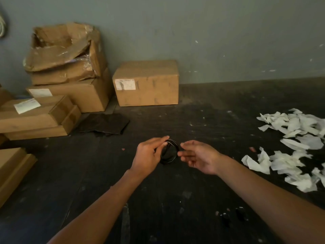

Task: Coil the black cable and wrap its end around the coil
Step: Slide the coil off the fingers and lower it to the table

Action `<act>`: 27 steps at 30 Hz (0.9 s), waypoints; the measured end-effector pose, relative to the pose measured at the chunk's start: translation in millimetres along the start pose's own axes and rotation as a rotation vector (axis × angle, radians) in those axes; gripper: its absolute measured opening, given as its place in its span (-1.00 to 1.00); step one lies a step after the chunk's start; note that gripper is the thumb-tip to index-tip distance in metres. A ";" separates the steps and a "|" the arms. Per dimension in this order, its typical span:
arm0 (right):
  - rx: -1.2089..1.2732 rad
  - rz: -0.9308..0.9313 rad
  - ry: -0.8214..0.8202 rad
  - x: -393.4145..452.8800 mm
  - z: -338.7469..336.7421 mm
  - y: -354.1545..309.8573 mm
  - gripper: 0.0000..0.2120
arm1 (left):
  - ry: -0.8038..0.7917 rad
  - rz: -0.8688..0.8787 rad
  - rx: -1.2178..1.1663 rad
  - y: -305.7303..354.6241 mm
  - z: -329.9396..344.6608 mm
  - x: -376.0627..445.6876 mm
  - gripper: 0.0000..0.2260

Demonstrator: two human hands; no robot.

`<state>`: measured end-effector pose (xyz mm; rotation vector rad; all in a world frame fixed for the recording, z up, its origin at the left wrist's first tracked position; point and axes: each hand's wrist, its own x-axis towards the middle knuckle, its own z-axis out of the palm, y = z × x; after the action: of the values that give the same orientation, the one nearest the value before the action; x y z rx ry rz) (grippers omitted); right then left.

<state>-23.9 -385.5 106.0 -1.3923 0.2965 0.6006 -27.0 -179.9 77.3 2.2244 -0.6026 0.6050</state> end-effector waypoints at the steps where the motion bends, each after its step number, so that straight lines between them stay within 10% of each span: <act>1: -0.093 -0.010 0.027 -0.2 -8.3 5.5 -0.87 | -0.015 -0.028 0.005 -1.8 2.0 -2.1 -0.73; 10: -1.140 0.035 -0.006 -15.9 -90.7 80.4 -0.85 | -0.164 -0.404 -0.082 -9.4 21.8 -17.3 -0.77; 27: -1.273 0.134 0.002 -20.9 -101.7 143.3 -0.78 | -0.233 -0.699 -0.307 -8.5 34.7 -35.0 -0.72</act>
<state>-105.6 -480.3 -19.1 -2.5990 -0.0389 0.9633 -41.1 -192.7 31.1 2.0346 0.0033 -0.1016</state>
